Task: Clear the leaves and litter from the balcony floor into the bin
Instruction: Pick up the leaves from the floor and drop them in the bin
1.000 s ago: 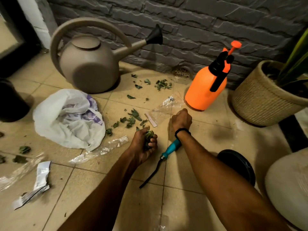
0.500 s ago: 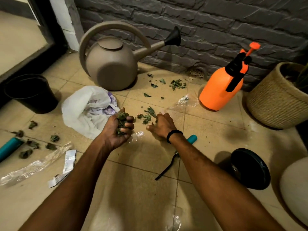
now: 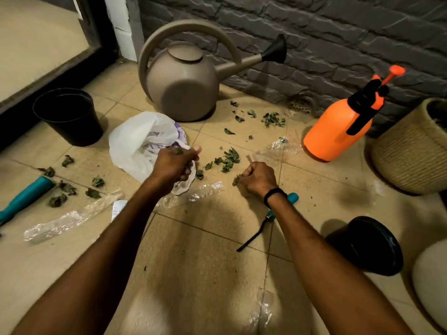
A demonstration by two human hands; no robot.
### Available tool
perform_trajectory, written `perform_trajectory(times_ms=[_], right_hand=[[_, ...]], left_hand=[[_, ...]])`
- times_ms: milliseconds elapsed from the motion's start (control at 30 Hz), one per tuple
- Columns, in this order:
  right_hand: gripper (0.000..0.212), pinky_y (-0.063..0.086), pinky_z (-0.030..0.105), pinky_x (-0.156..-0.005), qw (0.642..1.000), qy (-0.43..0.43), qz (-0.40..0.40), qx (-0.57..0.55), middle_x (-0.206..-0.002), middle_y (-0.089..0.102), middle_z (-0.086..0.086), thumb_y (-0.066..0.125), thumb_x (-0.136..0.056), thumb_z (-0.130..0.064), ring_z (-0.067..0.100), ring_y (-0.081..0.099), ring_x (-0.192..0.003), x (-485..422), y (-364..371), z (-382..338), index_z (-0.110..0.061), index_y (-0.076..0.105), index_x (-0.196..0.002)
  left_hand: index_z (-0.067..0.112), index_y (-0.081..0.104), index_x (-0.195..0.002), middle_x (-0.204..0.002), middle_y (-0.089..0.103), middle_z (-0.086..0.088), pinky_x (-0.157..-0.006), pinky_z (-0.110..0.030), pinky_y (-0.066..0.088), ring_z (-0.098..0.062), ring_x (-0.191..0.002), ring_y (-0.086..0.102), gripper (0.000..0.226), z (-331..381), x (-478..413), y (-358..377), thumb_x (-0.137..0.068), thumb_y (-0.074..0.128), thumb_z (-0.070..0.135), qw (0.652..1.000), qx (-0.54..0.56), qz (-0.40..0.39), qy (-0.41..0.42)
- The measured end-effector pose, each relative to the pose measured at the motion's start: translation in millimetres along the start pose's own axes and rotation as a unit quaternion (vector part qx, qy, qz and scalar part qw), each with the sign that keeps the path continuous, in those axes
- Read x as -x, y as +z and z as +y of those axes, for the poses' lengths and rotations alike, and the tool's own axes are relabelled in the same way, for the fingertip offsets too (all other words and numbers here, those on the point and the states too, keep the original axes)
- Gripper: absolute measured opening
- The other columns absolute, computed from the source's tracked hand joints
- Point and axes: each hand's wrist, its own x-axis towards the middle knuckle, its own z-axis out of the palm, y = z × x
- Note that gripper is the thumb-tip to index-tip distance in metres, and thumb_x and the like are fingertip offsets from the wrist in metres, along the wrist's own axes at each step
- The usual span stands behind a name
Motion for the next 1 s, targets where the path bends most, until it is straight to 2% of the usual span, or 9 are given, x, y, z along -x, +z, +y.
perform_trajectory(times_ms=[67, 133, 333, 433, 567, 700, 833, 933, 1000], right_hand=[[0.009, 0.054, 0.029, -0.075, 0.999, 0.003, -0.001, 0.049, -0.093, 0.071, 0.007, 0.07, -0.08, -0.005, 0.022, 0.066, -0.09, 1.4, -0.4, 7.1, -0.008, 0.071, -0.088], [0.017, 0.055, 0.032, -0.084, 0.993, -0.002, -0.028, 0.116, -0.104, 0.07, 0.01, 0.068, -0.082, -0.004, 0.026, 0.065, -0.098, 4.8, 4.3, 12.2, -0.008, 0.072, -0.098], [0.036, 0.045, 0.032, -0.088, 0.992, -0.066, -0.016, 0.111, -0.126, 0.048, 0.019, 0.06, -0.096, -0.032, 0.034, 0.053, -0.111, 14.6, 20.2, 11.4, -0.018, 0.054, -0.128], [0.042, 0.046, 0.037, -0.094, 0.988, -0.1, -0.012, 0.121, -0.123, 0.049, 0.017, 0.063, -0.092, -0.04, 0.034, 0.051, -0.113, 14.6, 30.0, 4.0, -0.02, 0.057, -0.129], [0.015, 0.047, 0.03, -0.081, 0.986, -0.109, 0.03, 0.123, -0.107, 0.059, 0.011, 0.063, -0.093, -0.018, 0.027, 0.058, -0.1, 14.8, 33.3, 5.2, -0.01, 0.069, -0.103], [0.008, 0.05, 0.024, -0.073, 0.999, -0.015, 0.038, 0.007, -0.085, 0.07, 0.002, 0.067, -0.082, -0.005, 0.016, 0.065, -0.085, 17.2, 12.8, 13.6, -0.012, 0.071, -0.083], [0.01, 0.055, 0.026, -0.084, 0.992, 0.066, 0.053, -0.09, -0.085, 0.073, -0.007, 0.073, -0.079, -0.01, 0.01, 0.067, -0.09, 14.6, -13.6, 34.4, -0.02, 0.074, -0.081], [0.01, 0.053, 0.025, -0.09, 0.998, 0.043, 0.013, -0.053, -0.093, 0.075, -0.006, 0.074, -0.082, -0.012, 0.009, 0.067, -0.094, 17.8, -18.9, 43.3, -0.019, 0.078, -0.089], [0.01, 0.048, 0.019, -0.084, 1.0, 0.009, -0.018, -0.007, -0.095, 0.074, -0.004, 0.075, -0.084, -0.014, 0.007, 0.063, -0.092, 25.4, -12.6, 40.0, -0.016, 0.079, -0.094]], left_hand=[[0.009, 0.068, -0.069, -0.058, 0.059, -0.001, -0.053, -0.025, 0.035, -0.017, -0.053, 0.052, 0.036, 2.0, -4.7, 7.5, -0.09, 0.072, 0.039, 0.948, -0.299, 0.017, 0.107], [0.008, 0.072, -0.083, -0.079, 0.07, -0.01, -0.064, -0.029, 0.038, -0.023, -0.072, 0.06, 0.027, 4.0, -5.6, 19.4, -0.092, 0.071, 0.033, 0.872, -0.467, 0.004, 0.147], [0.002, 0.061, -0.121, -0.113, 0.066, -0.02, -0.078, -0.042, 0.052, -0.035, -0.102, 0.066, 0.023, -0.3, 1.0, 57.6, -0.1, 0.054, 0.01, 0.766, -0.632, 0.009, 0.114], [0.005, 0.058, -0.127, -0.117, 0.064, -0.017, -0.079, -0.041, 0.053, -0.032, -0.105, 0.065, 0.027, -11.1, -0.9, 65.3, -0.1, 0.054, 0.01, 0.749, -0.657, -0.002, 0.089], [0.009, 0.058, -0.127, -0.118, 0.063, -0.016, -0.081, -0.043, 0.056, -0.032, -0.107, 0.065, 0.028, -19.0, -3.9, 65.0, -0.099, 0.056, 0.008, 0.753, -0.652, 0.011, 0.089], [0.006, 0.061, -0.122, -0.112, 0.066, -0.018, -0.078, -0.042, 0.055, -0.033, -0.101, 0.067, 0.024, -19.8, -6.8, 61.0, -0.099, 0.056, 0.007, 0.774, -0.623, 0.017, 0.108], [0.0, 0.064, -0.103, -0.097, 0.065, -0.019, -0.07, -0.035, 0.045, -0.031, -0.087, 0.062, 0.016, -14.4, -13.9, 57.1, -0.098, 0.058, 0.014, 0.857, -0.507, 0.005, 0.092], [0.007, 0.059, -0.068, -0.065, 0.06, -0.009, -0.062, -0.029, 0.039, -0.025, -0.063, 0.055, 0.033, -8.3, -20.3, 53.4, -0.097, 0.059, 0.022, 0.918, -0.389, -0.029, 0.066], [0.005, 0.062, -0.065, -0.058, 0.06, -0.009, -0.056, -0.028, 0.046, -0.026, -0.055, 0.057, 0.038, -7.2, -22.1, 50.5, -0.098, 0.055, 0.023, 0.949, -0.309, -0.03, 0.049]])
